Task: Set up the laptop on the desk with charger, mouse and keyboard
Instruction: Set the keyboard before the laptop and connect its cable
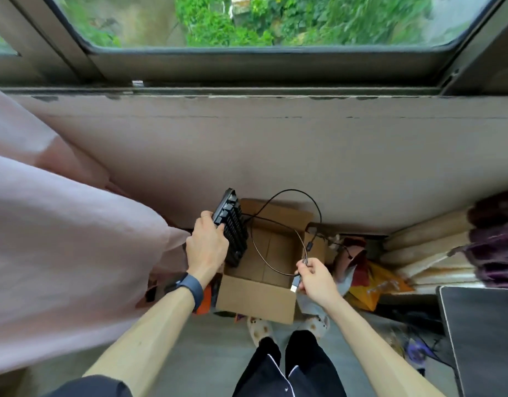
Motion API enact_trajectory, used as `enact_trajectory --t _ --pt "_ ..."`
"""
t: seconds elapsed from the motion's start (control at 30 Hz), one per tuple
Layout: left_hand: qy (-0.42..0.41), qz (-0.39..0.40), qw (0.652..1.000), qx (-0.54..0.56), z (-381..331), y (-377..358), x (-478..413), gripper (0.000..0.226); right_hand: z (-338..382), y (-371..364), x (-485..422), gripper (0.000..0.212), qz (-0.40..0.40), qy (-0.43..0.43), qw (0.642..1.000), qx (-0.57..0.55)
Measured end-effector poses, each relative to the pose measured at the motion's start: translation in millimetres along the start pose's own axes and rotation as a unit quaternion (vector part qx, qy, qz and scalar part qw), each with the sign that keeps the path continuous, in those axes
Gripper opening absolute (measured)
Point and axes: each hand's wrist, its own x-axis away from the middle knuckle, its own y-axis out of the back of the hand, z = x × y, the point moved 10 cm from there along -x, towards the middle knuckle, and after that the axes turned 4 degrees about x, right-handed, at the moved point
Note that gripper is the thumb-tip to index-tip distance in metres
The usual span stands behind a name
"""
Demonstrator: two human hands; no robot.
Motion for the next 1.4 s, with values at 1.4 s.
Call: enact_trajectory --t 1.4 --pt "-0.191 0.565 0.78 0.192 -308 -202 567 0.021 -473 133 632 0.013 -0.611 -0.181 0.698 -0.326"
